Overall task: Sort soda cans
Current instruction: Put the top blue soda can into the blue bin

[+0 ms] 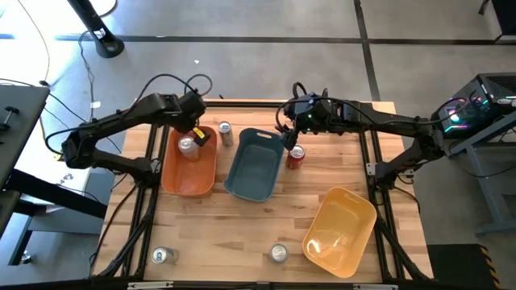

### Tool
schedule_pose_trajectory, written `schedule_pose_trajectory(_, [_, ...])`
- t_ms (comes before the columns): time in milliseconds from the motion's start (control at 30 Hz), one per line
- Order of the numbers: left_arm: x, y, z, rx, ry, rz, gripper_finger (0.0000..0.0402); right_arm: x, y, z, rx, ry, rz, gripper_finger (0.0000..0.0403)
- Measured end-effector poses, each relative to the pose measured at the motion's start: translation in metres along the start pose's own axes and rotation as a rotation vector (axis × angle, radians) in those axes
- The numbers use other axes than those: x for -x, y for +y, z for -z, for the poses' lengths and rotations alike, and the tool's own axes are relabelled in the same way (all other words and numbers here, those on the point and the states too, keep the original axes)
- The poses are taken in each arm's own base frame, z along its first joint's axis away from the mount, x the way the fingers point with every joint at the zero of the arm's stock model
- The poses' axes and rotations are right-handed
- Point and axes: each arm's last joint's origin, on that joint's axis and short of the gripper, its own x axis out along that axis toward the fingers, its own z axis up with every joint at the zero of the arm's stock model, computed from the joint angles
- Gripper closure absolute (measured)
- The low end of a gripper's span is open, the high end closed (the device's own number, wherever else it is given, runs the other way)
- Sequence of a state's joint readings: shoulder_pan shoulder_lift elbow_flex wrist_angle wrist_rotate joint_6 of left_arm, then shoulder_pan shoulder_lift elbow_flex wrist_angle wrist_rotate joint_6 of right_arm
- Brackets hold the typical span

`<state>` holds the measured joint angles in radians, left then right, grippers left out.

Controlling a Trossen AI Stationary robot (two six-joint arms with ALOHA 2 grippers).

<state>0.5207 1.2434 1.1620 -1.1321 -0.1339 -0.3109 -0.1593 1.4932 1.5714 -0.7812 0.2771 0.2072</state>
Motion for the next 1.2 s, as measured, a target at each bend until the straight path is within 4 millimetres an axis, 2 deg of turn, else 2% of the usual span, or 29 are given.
schedule_pose_trajectory(100, [-0.002,-0.009,-0.014,-0.015,-0.088,0.078,0.0016,0.000,0.000,0.000,0.004,-0.002,0.000,0.0134])
schedule_pose_trajectory(200, [-0.008,-0.018,-0.029,-0.052,-0.112,0.081,0.0016,0.000,0.000,0.000,0.001,-0.001,-0.004,0.0134])
schedule_pose_trajectory(467, [-0.040,-0.035,-0.067,-0.195,-0.036,0.015,0.0016,0.000,0.001,0.000,0.006,0.012,-0.052,0.0134])
schedule_pose_trajectory(733, [-0.079,-0.042,-0.075,-0.283,0.105,-0.042,0.0016,0.000,0.001,0.001,0.005,0.014,-0.051,0.0134])
schedule_pose_trajectory(967, [-0.099,-0.044,-0.074,-0.291,0.179,-0.080,0.0020,0.000,0.001,0.001,-0.019,0.013,-0.041,0.0134])
schedule_pose_trajectory(1067, [-0.104,-0.046,-0.074,-0.319,0.196,-0.076,0.0051,0.000,0.001,0.001,-0.019,0.013,-0.041,0.0134])
schedule_pose_trajectory(1200, [-0.108,-0.048,-0.073,-0.331,0.215,-0.051,0.0154,0.000,0.001,0.001,-0.019,0.013,-0.040,0.0134])
